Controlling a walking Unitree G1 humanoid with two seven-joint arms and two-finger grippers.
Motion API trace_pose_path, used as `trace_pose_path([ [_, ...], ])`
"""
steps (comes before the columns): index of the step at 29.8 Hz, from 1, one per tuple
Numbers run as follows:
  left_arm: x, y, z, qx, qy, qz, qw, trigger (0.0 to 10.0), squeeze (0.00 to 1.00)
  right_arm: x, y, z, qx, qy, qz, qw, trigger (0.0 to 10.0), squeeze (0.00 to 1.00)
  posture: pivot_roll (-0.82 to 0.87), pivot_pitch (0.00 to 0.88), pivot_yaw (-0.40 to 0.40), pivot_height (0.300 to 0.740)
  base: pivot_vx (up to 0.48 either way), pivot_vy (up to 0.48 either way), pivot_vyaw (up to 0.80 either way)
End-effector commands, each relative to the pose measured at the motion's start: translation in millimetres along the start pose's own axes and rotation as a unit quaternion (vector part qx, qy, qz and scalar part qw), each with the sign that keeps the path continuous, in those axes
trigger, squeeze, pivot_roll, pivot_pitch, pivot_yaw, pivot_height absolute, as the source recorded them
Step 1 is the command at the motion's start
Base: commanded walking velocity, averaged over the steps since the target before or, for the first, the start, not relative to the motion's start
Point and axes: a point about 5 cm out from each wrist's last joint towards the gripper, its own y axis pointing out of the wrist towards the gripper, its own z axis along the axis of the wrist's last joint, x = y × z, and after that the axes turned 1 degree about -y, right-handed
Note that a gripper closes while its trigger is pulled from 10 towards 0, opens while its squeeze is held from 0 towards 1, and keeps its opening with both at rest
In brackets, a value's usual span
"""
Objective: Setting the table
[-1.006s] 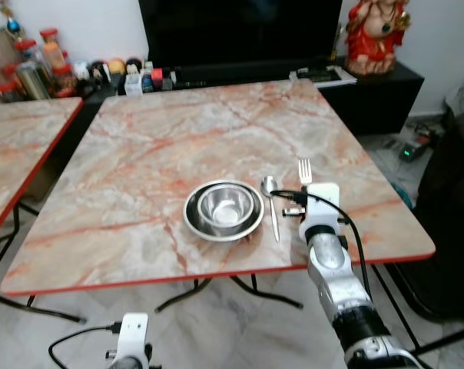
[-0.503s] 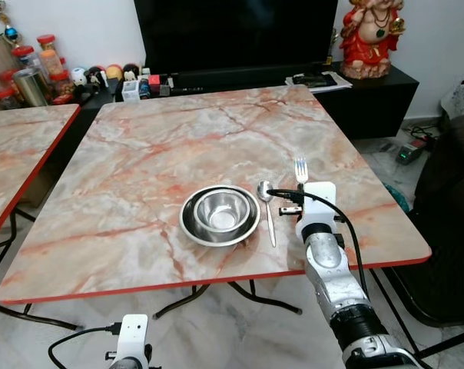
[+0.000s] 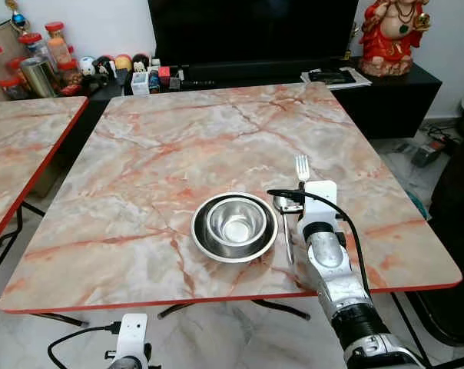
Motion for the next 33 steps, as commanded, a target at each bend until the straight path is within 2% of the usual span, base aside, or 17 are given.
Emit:
trace_pose_path([
  [1, -4.0, -0.4, -0.7, 0.001, 0.001, 0.008, 1.0, 10.0, 0.0, -2.1, 2.1, 4.4, 0.008, 0.003, -0.001, 1.0, 10.0, 0.0, -0.12, 0.0, 0.049, 0.728, 0.285, 0.0, 0.0],
  [15, -6.0, -0.6, -0.4, 0.003, 0.011, 0.004, 1.0, 10.0, 0.0, -6.7, -4.1, -2.1, 0.001, 0.008, -0.001, 1.0, 10.0, 0.0, -0.12, 0.0, 0.061, 0.728, 0.288, 0.0, 0.0],
  [22, -8.7, -1.4, -2.7, 0.002, 0.013, 0.005, 1.0, 10.0, 0.0, -11.8, -8.9, -5.0, -0.001, 0.012, 0.0, 1.0, 10.0, 0.0, -0.12, 0.0, 0.065, 0.728, 0.0, 0.0, 0.0],
  [33, -13.3, -2.0, -3.8, 0.0, 0.014, 0.009, 1.0, 10.0, 0.0, -12.8, -23.3, -20.6, -0.042, 0.013, -0.019, 0.999, 10.0, 0.0, -0.11, 0.0, 0.077, 0.728, 0.0, 0.0, 0.0],
])
